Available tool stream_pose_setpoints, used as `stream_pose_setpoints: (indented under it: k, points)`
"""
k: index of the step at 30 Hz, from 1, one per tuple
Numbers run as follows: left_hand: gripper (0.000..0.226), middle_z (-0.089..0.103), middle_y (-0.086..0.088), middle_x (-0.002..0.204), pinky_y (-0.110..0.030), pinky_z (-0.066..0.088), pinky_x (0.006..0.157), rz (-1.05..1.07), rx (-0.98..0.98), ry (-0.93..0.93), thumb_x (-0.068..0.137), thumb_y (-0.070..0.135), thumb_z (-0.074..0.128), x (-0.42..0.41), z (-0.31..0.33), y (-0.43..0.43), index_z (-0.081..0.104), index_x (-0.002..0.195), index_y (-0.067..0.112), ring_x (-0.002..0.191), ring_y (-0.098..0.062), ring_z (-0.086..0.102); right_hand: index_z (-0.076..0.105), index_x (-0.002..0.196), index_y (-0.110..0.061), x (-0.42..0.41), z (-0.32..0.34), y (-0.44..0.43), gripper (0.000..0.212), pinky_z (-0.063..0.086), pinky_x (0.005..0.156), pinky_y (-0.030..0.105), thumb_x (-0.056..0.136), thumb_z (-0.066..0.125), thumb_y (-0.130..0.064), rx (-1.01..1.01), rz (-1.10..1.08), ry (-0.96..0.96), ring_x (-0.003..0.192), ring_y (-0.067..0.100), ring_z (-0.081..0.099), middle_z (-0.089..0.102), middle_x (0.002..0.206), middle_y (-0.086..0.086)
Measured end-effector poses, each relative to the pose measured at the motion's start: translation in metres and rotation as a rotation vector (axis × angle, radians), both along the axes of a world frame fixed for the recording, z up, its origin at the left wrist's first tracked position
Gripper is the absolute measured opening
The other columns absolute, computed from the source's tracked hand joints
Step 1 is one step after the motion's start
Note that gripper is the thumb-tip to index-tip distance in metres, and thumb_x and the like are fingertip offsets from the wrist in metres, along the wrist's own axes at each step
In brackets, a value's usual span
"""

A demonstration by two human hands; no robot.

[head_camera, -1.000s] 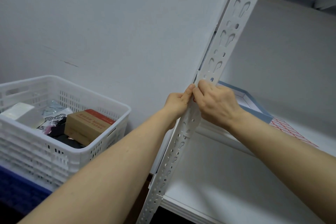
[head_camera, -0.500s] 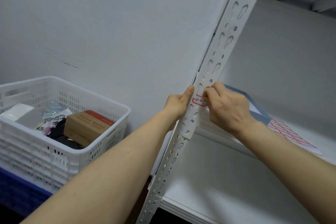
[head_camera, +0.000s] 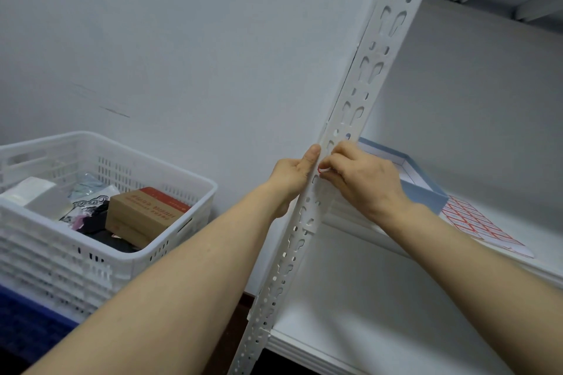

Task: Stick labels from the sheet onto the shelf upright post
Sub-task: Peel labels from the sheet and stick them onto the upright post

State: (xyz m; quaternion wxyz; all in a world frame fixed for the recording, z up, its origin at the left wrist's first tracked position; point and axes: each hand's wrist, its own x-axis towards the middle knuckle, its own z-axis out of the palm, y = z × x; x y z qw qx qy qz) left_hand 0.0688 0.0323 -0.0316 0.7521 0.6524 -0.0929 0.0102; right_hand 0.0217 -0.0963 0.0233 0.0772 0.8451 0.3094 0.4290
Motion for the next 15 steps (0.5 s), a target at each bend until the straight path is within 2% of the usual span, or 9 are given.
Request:
stream_pose_setpoints:
  k: [3,5,6,9,11,13,15]
  points:
    - [0.057,0.047,-0.006,0.068,-0.03,0.04,0.07,-0.011,-0.01,0.009,0.083,0.066,0.049,0.003,0.0,0.001,0.051,0.067,0.012,0.065,-0.023,0.044,0.069,0.068,-0.017,0.011,-0.004,-0.002,0.001,0.034,0.035,0.02,0.068,0.07,-0.017,-0.099,0.019,-0.14,0.048,0.024,0.055,0.061,0.067,0.001]
    - [0.058,0.058,-0.008,0.077,-0.032,0.049,0.082,-0.025,-0.022,0.004,0.084,0.065,0.049,0.006,-0.002,0.001,0.059,0.074,0.008,0.075,-0.024,0.056,0.069,0.066,-0.017,0.015,-0.006,-0.005,0.01,0.029,0.037,0.018,0.068,0.07,-0.008,-0.133,0.042,-0.223,0.05,0.022,0.054,0.06,0.065,0.0]
    - [0.058,0.058,-0.008,0.078,-0.032,0.049,0.082,-0.029,-0.023,0.002,0.084,0.065,0.05,0.008,-0.003,0.001,0.059,0.075,0.008,0.075,-0.023,0.056,0.069,0.066,-0.017,0.016,-0.006,-0.005,0.013,0.029,0.037,0.018,0.069,0.067,-0.005,-0.142,0.052,-0.257,0.049,0.021,0.054,0.06,0.065,0.0]
    - [0.062,0.047,-0.006,0.068,-0.029,0.039,0.069,-0.033,-0.031,0.0,0.077,0.071,0.052,0.008,-0.003,0.001,0.052,0.069,0.01,0.064,-0.021,0.045,0.07,0.067,-0.016,0.017,-0.009,-0.007,0.022,0.03,0.035,0.018,0.079,0.057,-0.003,-0.149,0.111,-0.319,0.047,0.021,0.054,0.062,0.064,0.0]
    - [0.07,0.046,-0.007,0.075,-0.032,0.04,0.073,-0.043,-0.024,0.01,0.063,0.08,0.053,0.01,-0.004,0.0,0.053,0.076,0.011,0.07,-0.021,0.045,0.07,0.068,-0.016,0.017,-0.01,-0.007,0.022,0.032,0.034,0.019,0.079,0.057,-0.003,-0.158,0.128,-0.338,0.047,0.021,0.055,0.063,0.064,0.0]
    - [0.066,0.055,-0.007,0.078,-0.035,0.049,0.082,-0.058,-0.035,0.006,0.071,0.075,0.053,0.012,-0.006,0.0,0.059,0.074,0.01,0.074,-0.021,0.052,0.07,0.069,-0.015,0.018,-0.011,-0.008,0.018,0.035,0.034,0.021,0.079,0.062,-0.003,-0.173,0.126,-0.359,0.046,0.021,0.055,0.062,0.064,0.001]
    - [0.062,0.059,-0.006,0.08,-0.036,0.05,0.088,-0.058,-0.024,0.007,0.077,0.071,0.052,0.015,-0.008,0.001,0.062,0.075,0.01,0.076,-0.021,0.056,0.07,0.069,-0.014,0.019,-0.012,-0.008,0.015,0.035,0.033,0.021,0.078,0.065,-0.003,-0.171,0.127,-0.377,0.045,0.02,0.053,0.061,0.062,0.001]
